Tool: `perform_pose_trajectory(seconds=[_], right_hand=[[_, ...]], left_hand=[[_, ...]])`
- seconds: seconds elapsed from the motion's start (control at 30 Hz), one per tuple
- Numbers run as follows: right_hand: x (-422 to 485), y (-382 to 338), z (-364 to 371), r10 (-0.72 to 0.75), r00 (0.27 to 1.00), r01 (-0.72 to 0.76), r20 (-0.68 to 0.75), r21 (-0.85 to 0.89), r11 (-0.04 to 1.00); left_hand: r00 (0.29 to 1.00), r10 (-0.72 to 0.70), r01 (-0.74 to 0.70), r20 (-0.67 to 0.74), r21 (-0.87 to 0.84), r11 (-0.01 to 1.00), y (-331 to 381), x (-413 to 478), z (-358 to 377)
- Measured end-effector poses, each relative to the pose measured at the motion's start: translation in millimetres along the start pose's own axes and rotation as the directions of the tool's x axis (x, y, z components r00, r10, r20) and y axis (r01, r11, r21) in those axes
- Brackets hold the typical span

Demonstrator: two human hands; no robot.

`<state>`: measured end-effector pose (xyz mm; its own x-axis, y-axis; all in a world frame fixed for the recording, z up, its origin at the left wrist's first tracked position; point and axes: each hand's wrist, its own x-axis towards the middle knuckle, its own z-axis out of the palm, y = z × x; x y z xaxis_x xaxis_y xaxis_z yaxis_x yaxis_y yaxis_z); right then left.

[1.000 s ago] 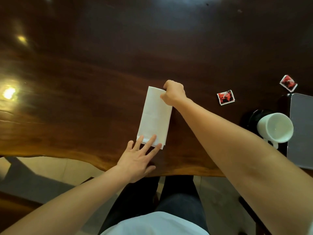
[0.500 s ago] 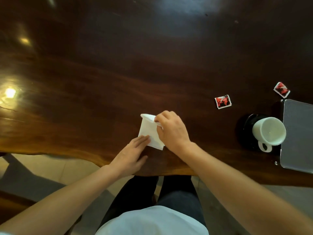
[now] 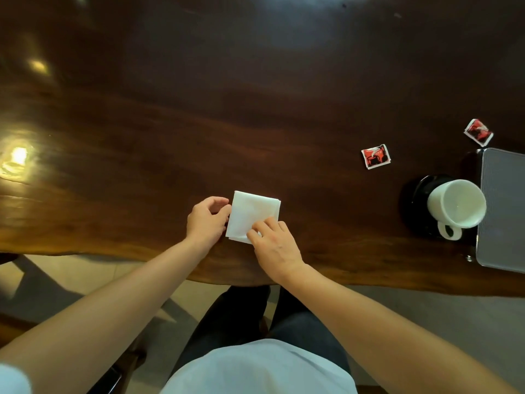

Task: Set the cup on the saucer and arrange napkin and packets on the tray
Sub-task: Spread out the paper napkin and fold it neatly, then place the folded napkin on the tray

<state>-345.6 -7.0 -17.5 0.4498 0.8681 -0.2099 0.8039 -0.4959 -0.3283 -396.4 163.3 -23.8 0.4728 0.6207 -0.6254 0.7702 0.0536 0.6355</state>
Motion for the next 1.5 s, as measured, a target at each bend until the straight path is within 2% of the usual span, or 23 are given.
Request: perform_pose_trajectory(seconds=[0.13,0.23,0.27,0.33,0.4,0.47,0.53,0.6,0.63,0.77,0.83,0.9,0.97,1.07,1.17,1.3,1.5], right_hand=[[0.0,4.5,-0.4,-0.046,0.999,0.046,-0.008,0.023,0.999],[4.6,8.3,-4.9,-0.082,0.996,0.079,0.042,0.082,0.994],[7.5,8.8,-6.2,-0.074,0.995,0.064,0.069,0.132,0.989],[1.3,16.2,-16.4,0.095,0.993,-0.110,0.068,0.288,0.951],[3.8,22.6,-15.3,0.363,0.931,-0.327,0.024,0.493,0.806],[6.7,30.1,-16.4,0.610,0.792,-0.488,0.024,0.626,0.609],[12.4,35.9,-23.7,0.728,0.657,-0.601,0.197,0.719,0.349],[14.6,37.9,-35.7,0.679,0.612,-0.640,0.405,0.758,0.125],[13.9,37.8,-42.6,0.635,0.617,-0.643,0.465,0.763,0.066],[6.8,39.9,-64.5,0.602,0.640,-0.561,0.478,0.826,-0.060],[3.8,38.5,-75.4,0.630,0.626,-0.513,0.460,0.851,-0.112],[0.4,35.6,-87.2,0.680,0.580,-0.524,0.449,0.844,-0.110],[-1.2,31.7,-101.3,0.725,0.538,-0.553,0.429,0.829,-0.080],[-0.2,26.1,-119.5,0.782,0.523,-0.562,0.341,0.827,0.015],[-1.6,23.8,-136.6,0.841,0.490,-0.533,0.231,0.843,0.079],[-13.6,33.3,-154.3,0.885,0.456,-0.467,0.096,0.872,0.146],[-34.4,53.4,-177.2,0.876,0.477,-0.401,-0.075,0.868,0.292]], left_hand=[[0.990,0.135,-0.139,0.033,0.170,0.976,10.5,6.7,11.3],[0.986,0.168,-0.159,-0.001,0.304,0.939,13.6,13.4,15.9],[0.988,0.157,-0.145,-0.012,0.319,0.936,13.6,14.6,15.0],[0.988,0.150,-0.152,0.031,0.287,0.946,22.2,9.3,21.1],[0.990,0.124,-0.138,0.072,0.236,0.962,22.8,7.7,20.4],[0.982,0.084,-0.114,0.171,0.170,0.979,24.6,4.7,17.3],[0.941,0.016,-0.022,0.338,0.013,1.000,30.0,-1.0,10.7],[0.869,-0.034,0.106,0.494,-0.118,0.987,42.1,-11.6,2.0],[0.841,-0.043,0.155,0.540,-0.164,0.974,48.7,-16.6,-1.1],[0.817,-0.030,0.273,0.575,-0.341,0.900,72.9,-34.9,-4.4],[0.819,-0.062,0.316,0.571,-0.359,0.878,84.1,-45.5,-1.0],[0.851,-0.102,0.251,0.515,-0.229,0.941,96.7,-57.2,5.3],[0.911,-0.070,0.107,0.407,-0.070,0.992,109.2,-65.7,13.2],[0.962,0.152,-0.158,0.228,0.012,0.987,123.7,-75.5,25.5],[0.939,0.327,-0.329,0.111,0.005,0.944,139.1,-88.6,36.0],[0.892,0.447,-0.450,0.075,0.033,0.893,160.4,-101.5,45.6],[0.905,0.416,-0.422,0.095,0.055,0.905,190.5,-111.4,66.4]])
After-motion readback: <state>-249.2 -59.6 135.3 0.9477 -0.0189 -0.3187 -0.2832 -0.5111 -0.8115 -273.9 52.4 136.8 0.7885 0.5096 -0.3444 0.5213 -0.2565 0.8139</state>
